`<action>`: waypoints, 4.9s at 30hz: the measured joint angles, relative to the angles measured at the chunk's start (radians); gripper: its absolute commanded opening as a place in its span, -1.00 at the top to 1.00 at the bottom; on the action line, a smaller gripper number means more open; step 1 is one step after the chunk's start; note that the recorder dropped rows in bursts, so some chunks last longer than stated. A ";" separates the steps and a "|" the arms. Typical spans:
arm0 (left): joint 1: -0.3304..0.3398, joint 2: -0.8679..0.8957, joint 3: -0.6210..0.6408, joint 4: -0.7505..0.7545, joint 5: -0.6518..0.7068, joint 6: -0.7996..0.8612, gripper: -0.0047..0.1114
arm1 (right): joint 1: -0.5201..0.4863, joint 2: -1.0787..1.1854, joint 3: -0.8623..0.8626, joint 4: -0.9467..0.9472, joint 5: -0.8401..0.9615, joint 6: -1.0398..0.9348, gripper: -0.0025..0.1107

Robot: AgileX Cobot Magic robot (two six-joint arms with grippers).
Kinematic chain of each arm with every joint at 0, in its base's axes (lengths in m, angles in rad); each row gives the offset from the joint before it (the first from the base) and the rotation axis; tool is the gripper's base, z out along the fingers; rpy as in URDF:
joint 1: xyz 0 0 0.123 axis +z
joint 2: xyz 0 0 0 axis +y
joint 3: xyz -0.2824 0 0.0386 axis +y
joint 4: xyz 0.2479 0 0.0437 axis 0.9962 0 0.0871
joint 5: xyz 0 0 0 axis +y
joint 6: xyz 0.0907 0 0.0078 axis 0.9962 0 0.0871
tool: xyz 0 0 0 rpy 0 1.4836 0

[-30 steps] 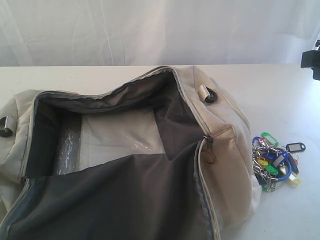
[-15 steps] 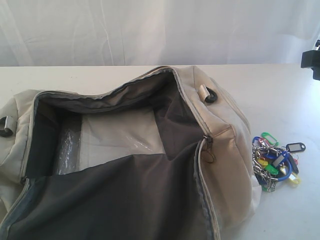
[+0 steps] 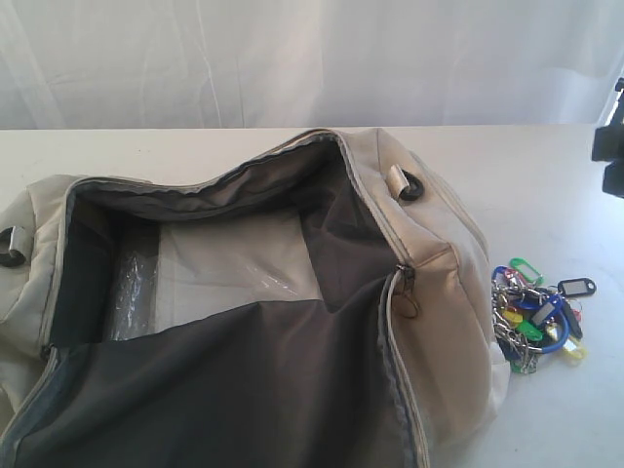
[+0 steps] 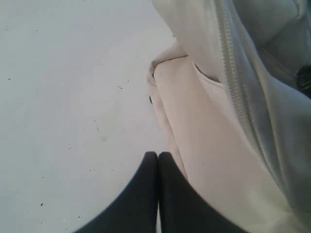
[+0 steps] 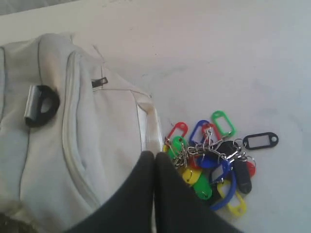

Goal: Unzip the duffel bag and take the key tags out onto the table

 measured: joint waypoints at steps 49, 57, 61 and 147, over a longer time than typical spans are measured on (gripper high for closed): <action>0.000 0.000 0.000 0.002 -0.002 0.000 0.92 | 0.000 -0.941 0.775 -0.368 -0.292 0.099 0.96; 0.000 0.000 0.000 0.002 -0.002 0.000 0.92 | 0.015 -0.941 0.775 -0.397 -0.292 0.158 0.96; 0.000 0.000 0.000 0.002 -0.002 0.000 0.92 | 0.067 -0.941 0.775 -0.401 -0.292 0.167 0.96; -0.030 0.000 0.000 0.002 -0.002 0.000 0.92 | 0.135 -0.941 0.775 -0.498 -0.299 0.296 0.96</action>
